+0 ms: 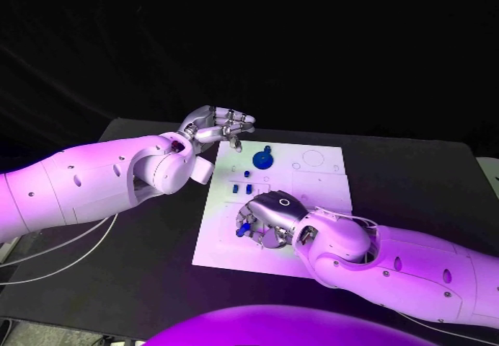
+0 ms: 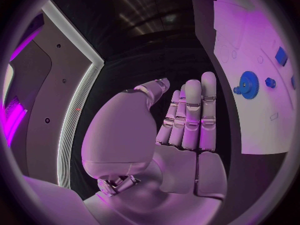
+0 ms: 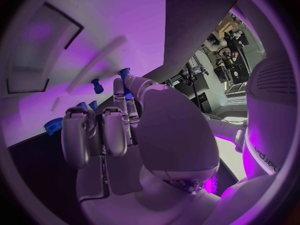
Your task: Assemble the parts on the task board
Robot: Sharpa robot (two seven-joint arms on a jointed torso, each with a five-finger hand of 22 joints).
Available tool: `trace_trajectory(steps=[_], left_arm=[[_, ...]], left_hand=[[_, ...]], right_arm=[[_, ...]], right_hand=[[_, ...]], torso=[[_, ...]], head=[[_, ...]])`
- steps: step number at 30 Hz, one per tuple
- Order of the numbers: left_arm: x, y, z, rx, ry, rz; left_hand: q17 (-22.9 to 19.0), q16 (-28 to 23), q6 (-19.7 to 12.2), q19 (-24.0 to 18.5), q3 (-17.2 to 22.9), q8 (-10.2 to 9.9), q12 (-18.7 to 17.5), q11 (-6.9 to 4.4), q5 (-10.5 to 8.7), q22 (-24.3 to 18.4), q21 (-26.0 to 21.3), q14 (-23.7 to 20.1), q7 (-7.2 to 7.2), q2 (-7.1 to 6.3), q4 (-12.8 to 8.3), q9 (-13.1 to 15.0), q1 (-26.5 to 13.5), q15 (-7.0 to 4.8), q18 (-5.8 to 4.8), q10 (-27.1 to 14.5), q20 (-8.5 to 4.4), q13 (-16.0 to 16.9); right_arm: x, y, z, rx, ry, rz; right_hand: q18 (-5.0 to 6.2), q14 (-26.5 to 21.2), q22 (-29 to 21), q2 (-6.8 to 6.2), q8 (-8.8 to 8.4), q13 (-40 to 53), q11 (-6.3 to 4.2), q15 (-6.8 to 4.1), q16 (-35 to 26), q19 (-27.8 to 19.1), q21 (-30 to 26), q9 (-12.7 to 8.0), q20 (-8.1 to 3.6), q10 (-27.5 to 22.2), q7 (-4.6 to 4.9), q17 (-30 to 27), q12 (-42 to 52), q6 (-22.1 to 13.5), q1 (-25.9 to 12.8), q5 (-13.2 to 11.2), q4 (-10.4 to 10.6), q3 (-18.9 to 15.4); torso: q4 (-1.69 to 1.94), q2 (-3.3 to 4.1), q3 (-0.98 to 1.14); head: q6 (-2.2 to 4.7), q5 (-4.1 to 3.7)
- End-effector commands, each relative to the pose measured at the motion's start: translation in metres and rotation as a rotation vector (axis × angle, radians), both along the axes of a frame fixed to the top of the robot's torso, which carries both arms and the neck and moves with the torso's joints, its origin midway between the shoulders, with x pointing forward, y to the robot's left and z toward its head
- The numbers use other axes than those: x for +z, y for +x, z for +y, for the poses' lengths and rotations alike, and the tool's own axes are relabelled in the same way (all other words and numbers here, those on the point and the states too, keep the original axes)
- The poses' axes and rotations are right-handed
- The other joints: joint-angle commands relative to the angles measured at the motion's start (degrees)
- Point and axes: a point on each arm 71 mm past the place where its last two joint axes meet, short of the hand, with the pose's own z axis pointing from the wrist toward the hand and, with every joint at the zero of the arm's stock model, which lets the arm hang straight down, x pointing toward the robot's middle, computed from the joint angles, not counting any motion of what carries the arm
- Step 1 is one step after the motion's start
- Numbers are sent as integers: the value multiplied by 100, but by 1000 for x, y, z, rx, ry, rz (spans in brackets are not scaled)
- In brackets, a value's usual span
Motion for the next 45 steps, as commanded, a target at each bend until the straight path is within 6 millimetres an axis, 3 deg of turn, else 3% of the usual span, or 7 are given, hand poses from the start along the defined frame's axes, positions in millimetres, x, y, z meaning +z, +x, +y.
trace_trajectory(steps=[1, 12, 18, 25, 31, 38, 45], left_arm=[[1, -1, -2, -18, -6, -5], [1, -1, -2, -17, -5, -4], [1, -1, -2, -19, -5, -3], [1, -1, -2, -20, -4, 0], [1, -1, -2, -20, -3, 1], [1, -1, -2, -21, -3, 2], [1, -1, -2, -22, -1, 3]], left_hand=[[-10, -24, -37, -32, 0, -29, 36, -3, 20, -9, -35, -48, 2, 10, -39, -6, 35, 6, 85, -49, 1, 4], [-11, -21, -40, -32, -4, -28, 47, -1, 18, -11, -37, -50, 3, 12, -39, -6, 32, 8, 85, -58, 3, 7], [-11, -21, -40, -32, -4, -28, 47, -1, 18, -11, -37, -50, 3, 12, -39, -6, 32, 8, 85, -58, 3, 7], [-12, -18, -42, -32, -7, -28, 57, 0, 17, -12, -39, -53, 4, 12, -39, -7, 30, 10, 85, -66, 5, 10], [-12, -18, -42, -32, -7, -28, 57, 0, 17, -12, -39, -53, 4, 12, -39, -7, 30, 10, 85, -66, 5, 10], [-12, -18, -42, -32, -7, -28, 57, 0, 17, -12, -39, -53, 4, 12, -39, -7, 30, 10, 85, -66, 5, 10], [-13, -17, -46, -33, -11, -28, 64, 2, 16, -14, -41, -56, 5, 12, -38, -8, 26, 11, 85, -74, 6, 12]], right_arm=[[-3, 0, 0, -2, -50, -20], [-4, 0, 3, -6, -65, -35], [-5, -3, 9, 9, -70, -25], [-5, -4, 10, 8, -57, -12], [-4, -3, 8, -4, -40, -16], [-2, -3, 7, -17, -12, -25], [5, -7, 1, -30, 59, -43]], right_hand=[[-46, 211, 1257, 7, 12, 10, 1, -19, -17, 365, -15, 196, -36, 20, 17, 2, -25, 16, -56, 16, -25, 24], [-48, 211, 1261, 0, 15, 17, 3, -18, -19, 367, -6, 206, -34, 26, 17, 0, -40, 9, -97, 31, -38, 34], [-48, 204, 1265, -70, -7, 36, 16, -6, -38, 368, -5, 218, -26, 13, 32, -27, -100, -50, -245, 38, -54, 48], [-47, 225, 1267, -205, -311, 96, 132, 82, 8, 362, -25, 117, 40, -68, 203, 42, -197, -537, -480, 59, -95, 162], [-44, 223, 1269, -265, -490, 149, 162, 113, 18, 361, -33, 50, 76, -105, 237, 54, -222, -816, -572, 56, -145, 231], [-45, 222, 1275, -299, -614, 198, 153, 110, 24, 366, -21, 5, 84, -109, 219, 60, -225, -1022, -616, 55, -199, 279], [-56, 224, 1294, -367, -770, 270, 60, 41, 26, 386, 40, -48, 39, -77, 166, 62, -212, -1303, -735, 9, -210, 265]], torso=[[-1, -3, 4], [0, -4, -1], [0, -6, -3], [3, -5, -6], [1, -7, -5], [-3, -6, 2], [0, -6, 1]], head=[[-7, 1], [-5, -6], [-2, -14], [-7, -25], [-6, -28], [-6, -28], [-8, -31]])
